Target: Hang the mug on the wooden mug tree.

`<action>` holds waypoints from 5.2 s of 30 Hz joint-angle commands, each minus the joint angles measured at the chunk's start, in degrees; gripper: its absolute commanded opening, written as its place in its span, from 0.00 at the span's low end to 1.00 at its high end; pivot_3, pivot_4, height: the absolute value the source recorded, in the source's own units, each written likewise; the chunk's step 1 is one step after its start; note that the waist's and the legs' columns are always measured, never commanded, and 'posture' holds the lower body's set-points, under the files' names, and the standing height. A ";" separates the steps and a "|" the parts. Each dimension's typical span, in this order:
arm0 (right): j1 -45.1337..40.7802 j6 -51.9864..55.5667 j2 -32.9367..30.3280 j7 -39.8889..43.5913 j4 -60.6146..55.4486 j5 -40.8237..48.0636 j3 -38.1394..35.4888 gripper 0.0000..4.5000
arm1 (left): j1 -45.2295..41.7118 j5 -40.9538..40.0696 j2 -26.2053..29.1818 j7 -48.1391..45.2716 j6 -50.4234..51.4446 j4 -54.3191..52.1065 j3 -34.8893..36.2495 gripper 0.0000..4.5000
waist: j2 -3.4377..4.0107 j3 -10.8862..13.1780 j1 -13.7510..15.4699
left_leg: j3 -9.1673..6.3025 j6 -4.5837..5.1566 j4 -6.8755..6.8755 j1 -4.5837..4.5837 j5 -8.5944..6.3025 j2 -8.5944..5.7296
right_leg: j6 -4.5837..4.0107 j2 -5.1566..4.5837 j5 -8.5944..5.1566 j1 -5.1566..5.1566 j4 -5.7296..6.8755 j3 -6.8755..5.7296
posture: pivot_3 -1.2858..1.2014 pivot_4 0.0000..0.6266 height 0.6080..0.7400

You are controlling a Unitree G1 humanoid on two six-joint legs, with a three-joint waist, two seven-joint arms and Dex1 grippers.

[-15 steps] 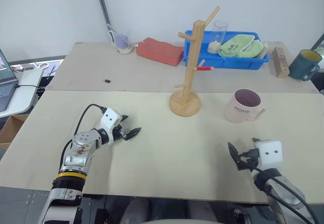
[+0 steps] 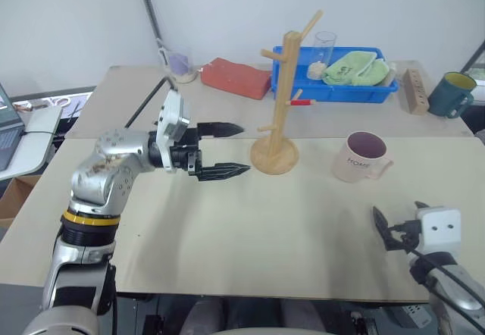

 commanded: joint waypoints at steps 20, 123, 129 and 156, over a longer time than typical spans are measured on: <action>-25.74 -9.16 -2.38 -1.91 28.17 -0.76 2.04 1.00 | -4.53 -0.31 0.97 0.02 -1.16 0.37 0.79 1.00 | -0.07 0.10 -1.03 | -0.01 0.09 0.07 0.03 -0.04 0.00 | -0.15 0.06 -0.17 -0.06 0.38 0.11 | 0.52 0.24 1.00; -54.89 -23.42 -13.08 29.17 75.56 5.48 8.44 0.99 | -3.85 0.57 2.89 1.15 -1.52 0.08 1.37 1.00 | -0.09 0.12 -1.39 | -0.08 0.08 0.12 0.11 -0.03 -0.04 | -0.50 0.11 -0.06 -0.07 0.68 0.23 | 0.52 0.24 1.00; -58.78 -25.20 -12.26 32.32 81.36 5.21 9.08 0.99 | -3.58 0.57 3.18 1.20 -1.47 -0.18 1.42 1.00 | -0.07 0.11 -1.40 | -0.08 0.07 0.15 0.10 -0.02 -0.04 | -0.52 0.10 -0.05 -0.07 0.67 0.23 | 0.52 0.24 1.00; -56.47 -19.26 -15.30 40.96 68.15 8.79 7.53 0.00 | -2.38 0.04 3.23 2.28 -1.26 -0.74 2.59 1.00 | 0.12 0.05 -1.28 | -0.09 0.04 0.17 0.13 -0.01 -0.06 | -0.53 0.08 -0.04 -0.08 0.70 0.23 | 0.52 0.24 1.00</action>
